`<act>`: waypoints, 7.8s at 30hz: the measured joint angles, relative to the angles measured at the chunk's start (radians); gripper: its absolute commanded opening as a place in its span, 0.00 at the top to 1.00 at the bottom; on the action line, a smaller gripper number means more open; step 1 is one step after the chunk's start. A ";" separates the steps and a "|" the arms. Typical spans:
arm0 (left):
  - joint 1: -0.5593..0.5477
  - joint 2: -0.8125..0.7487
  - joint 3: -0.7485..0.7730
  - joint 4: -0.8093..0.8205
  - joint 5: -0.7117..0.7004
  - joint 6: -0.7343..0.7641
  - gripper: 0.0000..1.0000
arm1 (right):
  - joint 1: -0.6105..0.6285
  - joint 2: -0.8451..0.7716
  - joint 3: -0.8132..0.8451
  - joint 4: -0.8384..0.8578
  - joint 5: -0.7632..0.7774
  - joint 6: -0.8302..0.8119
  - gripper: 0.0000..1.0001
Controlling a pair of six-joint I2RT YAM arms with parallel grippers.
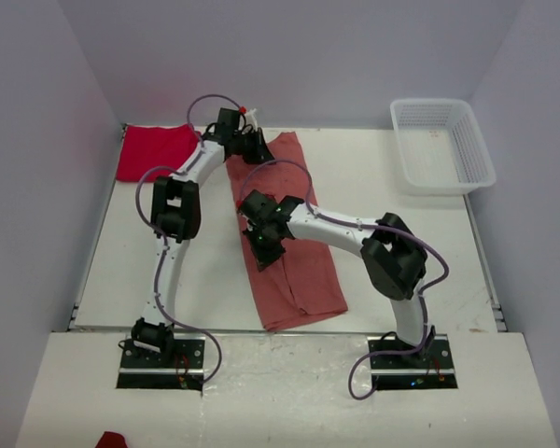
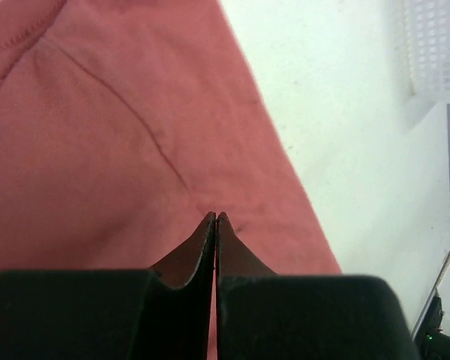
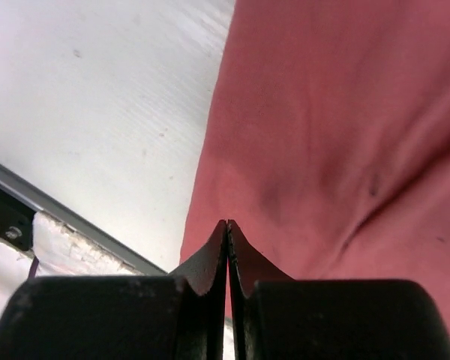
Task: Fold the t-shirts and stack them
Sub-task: Rotate the tshirt 90 degrees
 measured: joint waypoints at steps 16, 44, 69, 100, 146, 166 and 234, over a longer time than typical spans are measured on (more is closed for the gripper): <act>0.008 -0.232 -0.024 -0.108 -0.209 0.051 1.00 | -0.106 -0.404 -0.172 -0.156 0.199 -0.036 1.00; 0.004 0.047 0.095 -0.134 -0.238 0.100 1.00 | -0.082 -0.193 -0.423 0.100 -0.053 0.077 1.00; -0.003 -0.337 0.008 -0.254 -0.421 0.127 0.87 | -0.212 -0.257 0.002 -0.101 0.129 -0.044 0.39; -0.076 -0.308 -0.263 -0.313 -0.716 0.097 0.82 | -0.336 -0.081 -0.168 0.039 -0.060 -0.089 0.82; -0.101 -0.256 -0.309 -0.296 -0.745 0.098 1.00 | -0.336 -0.110 -0.187 0.053 -0.055 -0.088 0.79; -0.132 -0.496 -0.606 -0.257 -0.793 -0.018 0.95 | -0.336 -0.110 -0.211 0.059 -0.056 -0.087 0.79; -0.163 -0.147 -0.195 -0.110 -0.586 0.074 1.00 | -0.243 -0.204 -0.515 0.310 -0.246 0.000 1.00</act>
